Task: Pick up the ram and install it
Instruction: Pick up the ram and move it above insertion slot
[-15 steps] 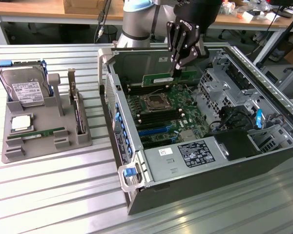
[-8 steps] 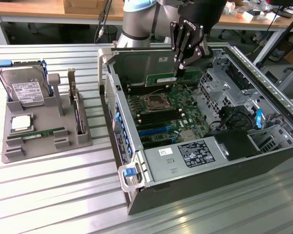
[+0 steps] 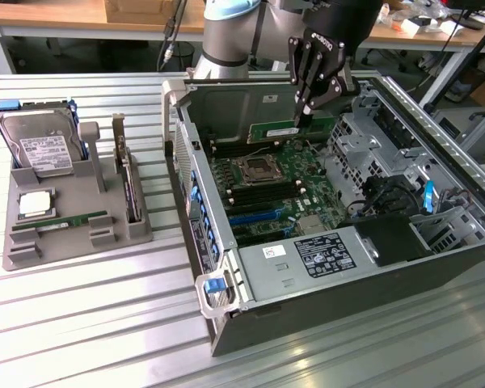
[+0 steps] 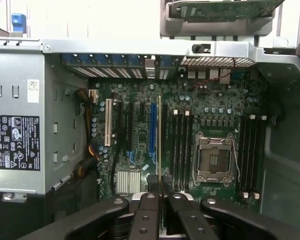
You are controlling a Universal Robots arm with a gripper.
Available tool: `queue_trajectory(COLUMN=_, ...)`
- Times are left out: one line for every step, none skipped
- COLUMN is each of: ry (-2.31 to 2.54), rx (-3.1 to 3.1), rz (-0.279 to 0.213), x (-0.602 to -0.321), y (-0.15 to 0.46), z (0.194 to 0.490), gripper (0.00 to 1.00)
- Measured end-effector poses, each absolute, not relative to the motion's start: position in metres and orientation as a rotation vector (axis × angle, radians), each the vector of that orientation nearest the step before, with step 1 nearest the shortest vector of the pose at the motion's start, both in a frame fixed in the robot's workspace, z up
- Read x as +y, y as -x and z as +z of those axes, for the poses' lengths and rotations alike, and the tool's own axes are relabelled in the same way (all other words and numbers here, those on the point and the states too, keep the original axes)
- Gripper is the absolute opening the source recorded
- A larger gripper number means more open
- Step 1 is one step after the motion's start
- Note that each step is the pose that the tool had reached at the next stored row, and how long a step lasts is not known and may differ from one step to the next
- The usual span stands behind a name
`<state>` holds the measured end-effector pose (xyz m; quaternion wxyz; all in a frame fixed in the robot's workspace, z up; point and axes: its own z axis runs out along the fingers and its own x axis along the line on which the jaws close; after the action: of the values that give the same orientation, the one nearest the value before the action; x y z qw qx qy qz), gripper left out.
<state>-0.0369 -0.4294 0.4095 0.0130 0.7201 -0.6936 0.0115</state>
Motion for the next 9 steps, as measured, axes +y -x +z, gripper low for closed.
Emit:
queue_trajectory(ry=-2.244, rx=-2.161, rz=0.036, x=-0.4294, y=0.0355, z=0.4095, gripper=0.12)
queue_trajectory(ry=-2.244, rx=-2.161, rz=0.036, x=-0.4294, y=0.0346, z=0.4095, gripper=0.12)
queue_trajectory(ry=-2.244, rx=-2.161, rz=0.037, x=-0.4294, y=0.0338, z=0.4095, gripper=0.12)
queue_trajectory(ry=-2.244, rx=-2.161, rz=0.037, x=-0.4294, y=0.0333, z=0.4095, gripper=0.12)
queue_trajectory(ry=-2.243, rx=-2.161, rz=0.037, x=-0.4294, y=0.0325, z=0.4095, gripper=0.12)
queue_trajectory(ry=-2.243, rx=-2.160, rz=0.037, x=-0.4294, y=0.0310, z=0.4095, gripper=0.12)
queue_trajectory(ry=-2.243, rx=-2.160, rz=0.038, x=-0.4293, y=0.0294, z=0.4095, gripper=0.12)
queue_trajectory(ry=-2.243, rx=-2.160, rz=0.038, x=-0.4293, y=0.0280, z=0.4095, gripper=0.12)
queue_trajectory(ry=-2.243, rx=-2.160, rz=0.039, x=-0.4293, y=0.0265, z=0.4095, gripper=0.12)
